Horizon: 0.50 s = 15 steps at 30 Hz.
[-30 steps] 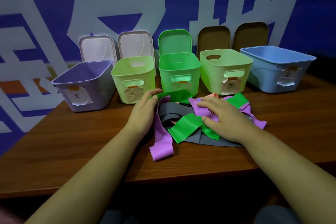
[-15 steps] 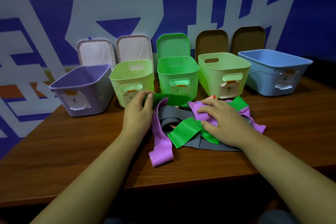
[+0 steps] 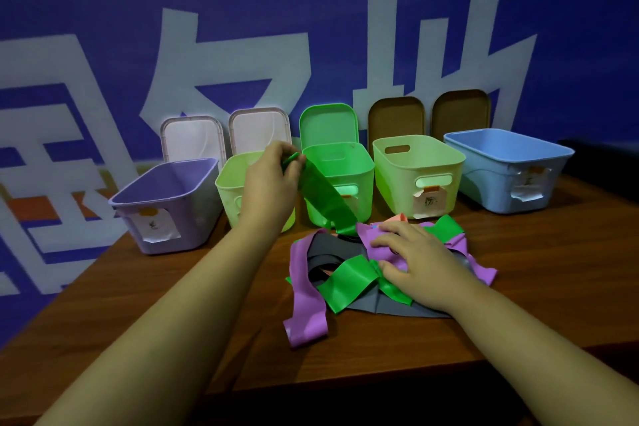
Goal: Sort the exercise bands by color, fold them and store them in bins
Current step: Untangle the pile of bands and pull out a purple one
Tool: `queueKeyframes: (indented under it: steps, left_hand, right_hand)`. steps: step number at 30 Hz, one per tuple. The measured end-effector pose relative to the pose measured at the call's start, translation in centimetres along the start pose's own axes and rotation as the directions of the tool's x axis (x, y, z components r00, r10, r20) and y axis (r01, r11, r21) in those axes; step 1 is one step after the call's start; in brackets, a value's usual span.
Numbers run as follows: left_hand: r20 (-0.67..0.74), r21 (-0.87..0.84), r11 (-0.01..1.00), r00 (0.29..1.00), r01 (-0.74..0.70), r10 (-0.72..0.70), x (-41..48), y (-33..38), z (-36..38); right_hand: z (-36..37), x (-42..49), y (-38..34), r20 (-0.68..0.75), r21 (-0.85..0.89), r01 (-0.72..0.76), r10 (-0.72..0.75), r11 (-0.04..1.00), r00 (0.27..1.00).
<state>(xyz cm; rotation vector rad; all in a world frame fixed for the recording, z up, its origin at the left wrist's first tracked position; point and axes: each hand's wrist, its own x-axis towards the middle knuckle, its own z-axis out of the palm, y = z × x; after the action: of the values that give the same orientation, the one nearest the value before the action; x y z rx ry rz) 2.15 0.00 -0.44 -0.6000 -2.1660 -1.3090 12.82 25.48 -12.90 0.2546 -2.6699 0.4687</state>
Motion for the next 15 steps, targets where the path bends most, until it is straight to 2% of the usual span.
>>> queueKeyframes:
  steps: [4, 8, 12, 15]
  left_hand:
    - [0.047, -0.039, 0.999, 0.999, 0.026, -0.024, -0.2, 0.6, 0.1]
    - [0.207, 0.022, 0.998, 0.977, 0.056, -0.059, -1.0, 0.5, 1.0]
    - [0.475, 0.102, 0.995, 0.879, -0.012, -0.038, -2.8, 0.1, 1.7]
    - [0.521, 0.125, 0.991, 0.853, -0.044, -0.027, -4.0, -0.2, 1.1]
  right_hand:
    - [-0.1, -0.1, -0.2, -0.007, 0.013, -0.003, 0.004, 1.0, 1.0]
    - [-0.4, -0.2, -0.5, 0.008, 0.016, -0.023, 0.023, 1.0, 1.0]
    - [-1.5, 0.0, -1.0, 0.01, -0.039, 0.003, -0.003, 0.999, 1.0]
    - [-2.4, 0.2, -1.4, -0.029, -0.036, 0.004, -0.005, 0.999, 1.0]
